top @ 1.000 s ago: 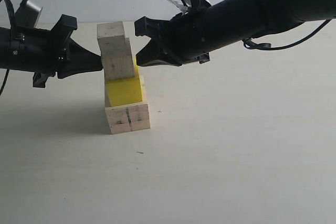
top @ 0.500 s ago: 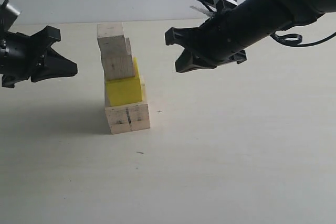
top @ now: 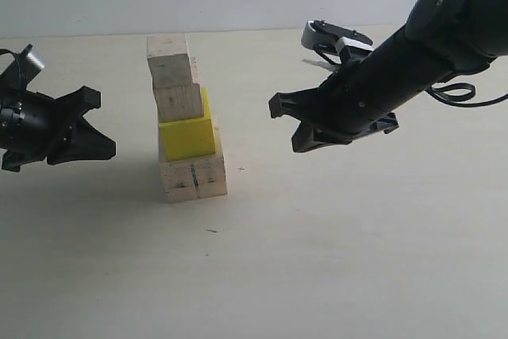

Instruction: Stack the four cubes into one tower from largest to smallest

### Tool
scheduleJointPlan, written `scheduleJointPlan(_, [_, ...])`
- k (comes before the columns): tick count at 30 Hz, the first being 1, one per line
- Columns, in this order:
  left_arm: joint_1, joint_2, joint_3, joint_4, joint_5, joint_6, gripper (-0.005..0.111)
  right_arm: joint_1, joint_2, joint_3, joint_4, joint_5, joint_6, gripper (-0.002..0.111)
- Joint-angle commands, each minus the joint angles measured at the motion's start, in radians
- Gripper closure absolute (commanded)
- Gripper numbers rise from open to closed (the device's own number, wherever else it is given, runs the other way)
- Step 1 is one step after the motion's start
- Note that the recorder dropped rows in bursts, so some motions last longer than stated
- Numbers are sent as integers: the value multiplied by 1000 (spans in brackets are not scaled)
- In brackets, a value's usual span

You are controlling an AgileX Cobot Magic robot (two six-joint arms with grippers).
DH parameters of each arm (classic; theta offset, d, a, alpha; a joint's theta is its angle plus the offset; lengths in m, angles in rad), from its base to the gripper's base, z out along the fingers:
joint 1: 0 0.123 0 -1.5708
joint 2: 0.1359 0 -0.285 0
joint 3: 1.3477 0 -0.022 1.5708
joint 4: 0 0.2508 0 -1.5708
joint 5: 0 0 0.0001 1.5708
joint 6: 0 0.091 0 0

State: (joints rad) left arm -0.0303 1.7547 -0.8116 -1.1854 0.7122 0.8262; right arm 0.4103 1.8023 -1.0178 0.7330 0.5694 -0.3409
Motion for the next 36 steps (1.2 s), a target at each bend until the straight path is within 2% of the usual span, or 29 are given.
scheduleJointPlan(1, [2, 2, 12, -1, -18, -6, 107, -5, -11, 35, -11, -27, 12, 108])
scheduleJointPlan(10, [-50, 2, 12, -6, -20, 6, 107, -5, -75, 74, -43, -23, 12, 108])
scheduleJointPlan(17, [-50, -10, 12, 14, -24, 11, 107, -5, -247, 93, -167, 1, 49, 108])
scheduleJointPlan(27, [-50, -201, 48, 144, -67, -2, 107, -5, -526, 93, -631, 85, 385, 108])
scheduleJointPlan(36, [-50, -524, 123, 346, -174, -107, 107, -5, -793, 93, -951, 180, 592, 108])
